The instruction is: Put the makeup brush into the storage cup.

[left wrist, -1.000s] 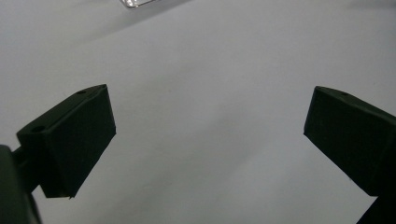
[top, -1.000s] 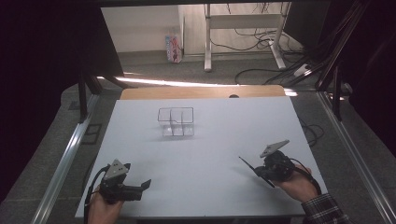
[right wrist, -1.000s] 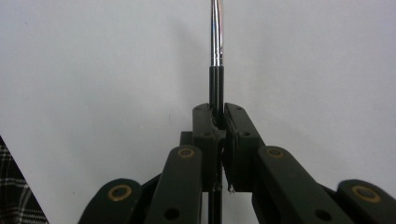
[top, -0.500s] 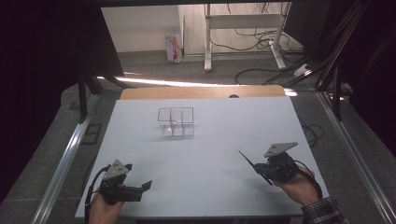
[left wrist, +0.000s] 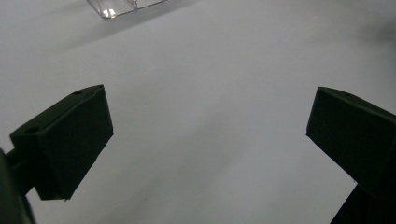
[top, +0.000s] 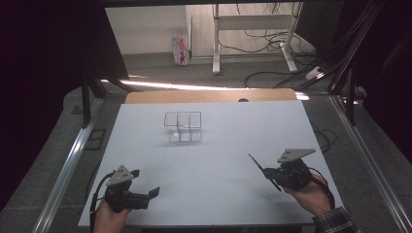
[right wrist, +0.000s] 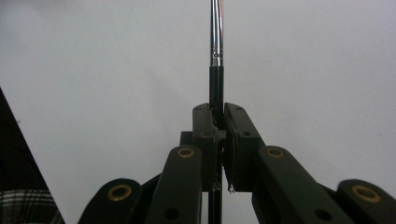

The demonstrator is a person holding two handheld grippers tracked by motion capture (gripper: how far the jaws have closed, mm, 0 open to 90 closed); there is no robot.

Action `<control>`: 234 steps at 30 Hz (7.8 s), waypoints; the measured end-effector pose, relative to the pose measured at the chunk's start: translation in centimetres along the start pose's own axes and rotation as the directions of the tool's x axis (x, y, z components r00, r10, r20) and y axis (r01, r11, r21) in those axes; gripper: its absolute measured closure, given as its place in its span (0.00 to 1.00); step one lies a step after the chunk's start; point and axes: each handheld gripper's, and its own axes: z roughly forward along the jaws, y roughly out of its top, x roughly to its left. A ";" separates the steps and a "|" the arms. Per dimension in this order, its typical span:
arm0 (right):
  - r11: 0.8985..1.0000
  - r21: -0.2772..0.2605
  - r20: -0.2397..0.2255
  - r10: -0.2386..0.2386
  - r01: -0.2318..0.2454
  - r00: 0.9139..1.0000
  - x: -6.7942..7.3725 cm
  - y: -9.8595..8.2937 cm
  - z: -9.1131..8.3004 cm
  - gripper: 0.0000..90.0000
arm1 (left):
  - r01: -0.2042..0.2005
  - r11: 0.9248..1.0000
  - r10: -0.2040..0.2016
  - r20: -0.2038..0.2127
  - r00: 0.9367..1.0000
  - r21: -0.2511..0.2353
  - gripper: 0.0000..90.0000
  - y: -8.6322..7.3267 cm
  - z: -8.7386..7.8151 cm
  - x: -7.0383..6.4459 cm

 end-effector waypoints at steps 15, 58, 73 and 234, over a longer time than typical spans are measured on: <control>0.994 -0.101 -0.021 0.029 -0.031 0.999 1.0 0.9 -0.5 0.93 | 0.026 0.999 -0.024 0.056 0.998 -0.033 0.00 1.3 0.3 -0.7; 0.972 -0.236 -0.080 -0.002 -0.017 0.997 4.6 3.0 1.0 0.93 | 0.044 0.998 -0.027 0.294 0.955 -0.050 0.00 7.0 6.1 -4.8; 0.970 -0.243 -0.118 -0.030 0.001 0.992 6.6 3.7 2.8 0.93 | 0.094 0.993 -0.057 0.414 0.909 -0.071 0.00 8.1 7.9 -5.9; 0.998 -0.022 0.108 0.061 -0.059 0.992 0.9 -3.3 0.1 0.00 | 0.029 0.984 -0.018 0.063 0.998 -0.174 0.93 9.3 2.8 -0.3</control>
